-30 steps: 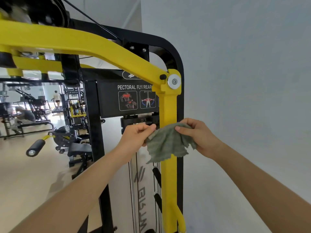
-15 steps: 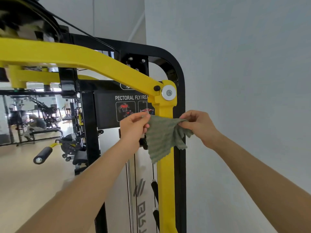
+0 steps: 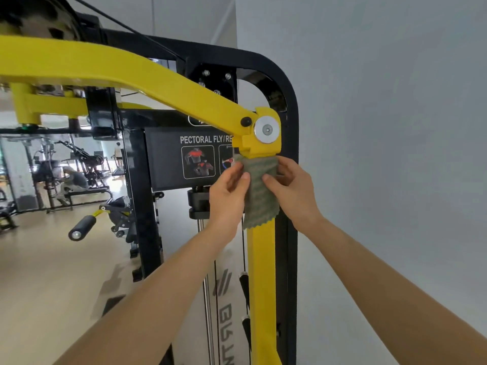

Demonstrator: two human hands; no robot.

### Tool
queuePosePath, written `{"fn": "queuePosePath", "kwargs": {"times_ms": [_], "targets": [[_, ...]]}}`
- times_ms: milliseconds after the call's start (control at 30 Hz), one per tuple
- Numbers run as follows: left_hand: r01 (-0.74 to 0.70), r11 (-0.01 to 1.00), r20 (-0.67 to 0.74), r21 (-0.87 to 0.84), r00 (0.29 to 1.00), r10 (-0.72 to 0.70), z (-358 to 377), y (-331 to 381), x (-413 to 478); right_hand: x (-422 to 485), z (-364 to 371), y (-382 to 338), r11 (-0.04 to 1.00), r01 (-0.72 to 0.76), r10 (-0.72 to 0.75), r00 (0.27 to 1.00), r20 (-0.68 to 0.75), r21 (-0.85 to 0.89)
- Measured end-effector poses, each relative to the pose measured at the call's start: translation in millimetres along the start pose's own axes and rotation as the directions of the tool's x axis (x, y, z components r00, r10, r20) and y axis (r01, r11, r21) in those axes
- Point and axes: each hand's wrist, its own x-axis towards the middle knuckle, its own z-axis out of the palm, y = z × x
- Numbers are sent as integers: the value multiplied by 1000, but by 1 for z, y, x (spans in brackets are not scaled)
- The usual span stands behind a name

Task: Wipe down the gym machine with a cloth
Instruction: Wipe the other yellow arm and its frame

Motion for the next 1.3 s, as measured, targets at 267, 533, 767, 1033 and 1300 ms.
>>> {"fn": "queuePosePath", "kwargs": {"times_ms": [267,533,767,1033,1300], "targets": [[-133,933,109,334,989,102,-20,-47,-39,-53,3,44,999,-48,48,998,32,-2],[-43,855,118,516,993,-21,-43,-122,-119,-146,3,112,973,-227,229,970,82,-38],[139,773,33,619,979,-203,-54,-180,-176,-210,4,157,904,-392,411,906,100,-170],[442,790,-83,425,888,-452,-50,-200,-242,-281,7,165,781,-518,562,827,30,-350],[579,798,42,166,805,-592,-61,-185,-283,-348,15,135,702,-514,512,845,-151,-492]]}}
